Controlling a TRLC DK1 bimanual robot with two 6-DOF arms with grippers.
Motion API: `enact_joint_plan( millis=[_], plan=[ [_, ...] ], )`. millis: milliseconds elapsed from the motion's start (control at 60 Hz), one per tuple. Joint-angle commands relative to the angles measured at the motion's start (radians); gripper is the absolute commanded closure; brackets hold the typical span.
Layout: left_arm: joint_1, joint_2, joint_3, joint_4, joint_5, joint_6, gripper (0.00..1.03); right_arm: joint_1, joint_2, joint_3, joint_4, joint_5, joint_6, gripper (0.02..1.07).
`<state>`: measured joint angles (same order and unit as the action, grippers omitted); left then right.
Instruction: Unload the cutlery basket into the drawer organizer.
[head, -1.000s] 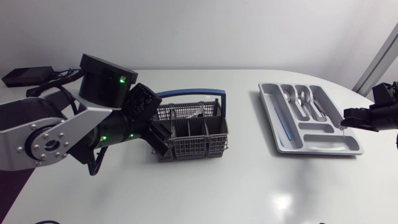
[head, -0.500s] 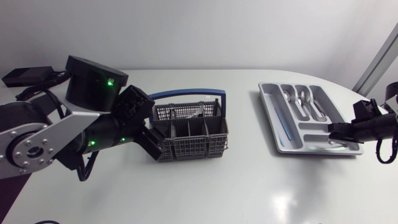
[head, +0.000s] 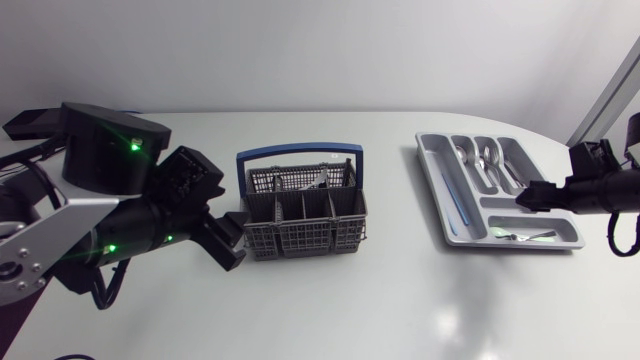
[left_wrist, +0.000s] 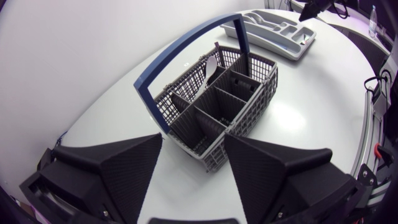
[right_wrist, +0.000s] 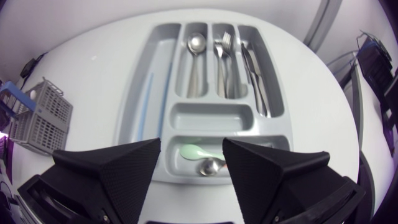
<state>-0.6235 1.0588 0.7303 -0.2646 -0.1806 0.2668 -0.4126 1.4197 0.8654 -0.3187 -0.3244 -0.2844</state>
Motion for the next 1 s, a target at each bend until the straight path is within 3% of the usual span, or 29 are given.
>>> enact_joint_plan(
  millis=[0, 150, 467, 583, 650, 983],
  plan=[
    [0.008, -0.020, -0.046, -0.010, 0.013, 0.025, 0.36, 0.057, -0.074, -0.029, -0.025, -0.027, 0.021, 0.27],
    [0.007, -0.042, -0.095, -0.012, 0.052, 0.031, 0.44, 0.192, -0.143, -0.035, -0.028, -0.047, 0.073, 0.29],
    [0.008, -0.054, -0.169, 0.022, 0.084, 0.083, 0.73, 0.488, -0.073, 0.000, 0.125, -0.054, 0.241, 0.71],
    [0.007, -0.046, -0.195, 0.061, 0.086, 0.094, 0.78, 0.564, -0.007, 0.040, 0.173, -0.053, 0.291, 0.84],
    [0.008, -0.025, -0.206, 0.085, 0.086, 0.104, 0.79, 0.598, 0.044, 0.081, 0.190, -0.051, 0.306, 0.96],
    [0.036, 0.116, -0.209, 0.189, 0.128, 0.130, 0.84, 0.661, 0.285, 0.317, 0.178, -0.142, 0.372, 0.97]
  ],
)
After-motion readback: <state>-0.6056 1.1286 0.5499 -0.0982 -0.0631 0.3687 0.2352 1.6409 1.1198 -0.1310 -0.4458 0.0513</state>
